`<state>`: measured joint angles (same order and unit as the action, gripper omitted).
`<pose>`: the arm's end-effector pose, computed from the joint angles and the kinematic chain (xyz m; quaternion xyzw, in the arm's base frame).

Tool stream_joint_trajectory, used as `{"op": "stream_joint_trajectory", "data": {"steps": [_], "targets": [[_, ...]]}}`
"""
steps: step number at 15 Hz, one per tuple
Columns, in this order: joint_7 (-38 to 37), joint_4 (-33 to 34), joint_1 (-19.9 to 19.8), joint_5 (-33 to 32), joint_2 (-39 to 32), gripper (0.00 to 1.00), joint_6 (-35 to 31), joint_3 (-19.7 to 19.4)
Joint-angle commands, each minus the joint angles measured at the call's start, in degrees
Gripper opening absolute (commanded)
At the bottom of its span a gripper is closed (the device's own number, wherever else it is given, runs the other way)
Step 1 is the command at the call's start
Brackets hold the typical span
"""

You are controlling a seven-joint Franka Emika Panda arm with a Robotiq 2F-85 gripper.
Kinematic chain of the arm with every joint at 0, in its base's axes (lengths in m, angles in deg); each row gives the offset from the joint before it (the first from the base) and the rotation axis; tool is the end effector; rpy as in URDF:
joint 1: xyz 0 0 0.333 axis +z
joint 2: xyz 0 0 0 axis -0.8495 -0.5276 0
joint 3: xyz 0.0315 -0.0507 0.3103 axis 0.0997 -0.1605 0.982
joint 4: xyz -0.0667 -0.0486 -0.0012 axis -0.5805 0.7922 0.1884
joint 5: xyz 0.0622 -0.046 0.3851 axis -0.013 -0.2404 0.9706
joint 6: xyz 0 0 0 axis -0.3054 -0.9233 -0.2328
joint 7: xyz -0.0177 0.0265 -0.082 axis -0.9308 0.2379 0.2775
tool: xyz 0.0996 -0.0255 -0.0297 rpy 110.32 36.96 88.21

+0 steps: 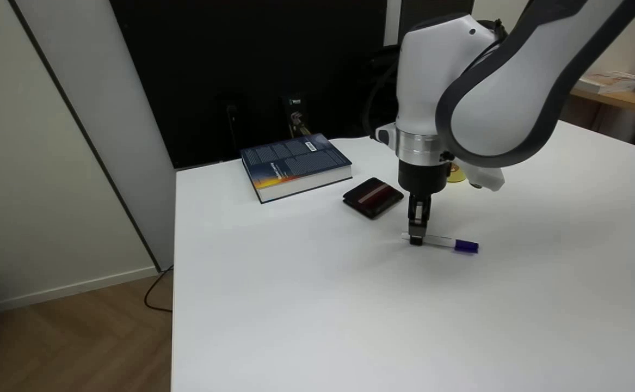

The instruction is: Put the marker in the yellow mug

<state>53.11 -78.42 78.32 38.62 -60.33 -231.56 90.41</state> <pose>0.5704 0.2704 -0.0764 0.9021 0.4308 -0.0209 0.0142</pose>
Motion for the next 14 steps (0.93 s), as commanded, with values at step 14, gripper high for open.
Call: {"op": "stream_joint_trajectory", "data": {"steps": [14], "targets": [[-1.9, 8.1, -3.7, -1.7, 4.0, 0.04, 8.7, -3.1]]}}
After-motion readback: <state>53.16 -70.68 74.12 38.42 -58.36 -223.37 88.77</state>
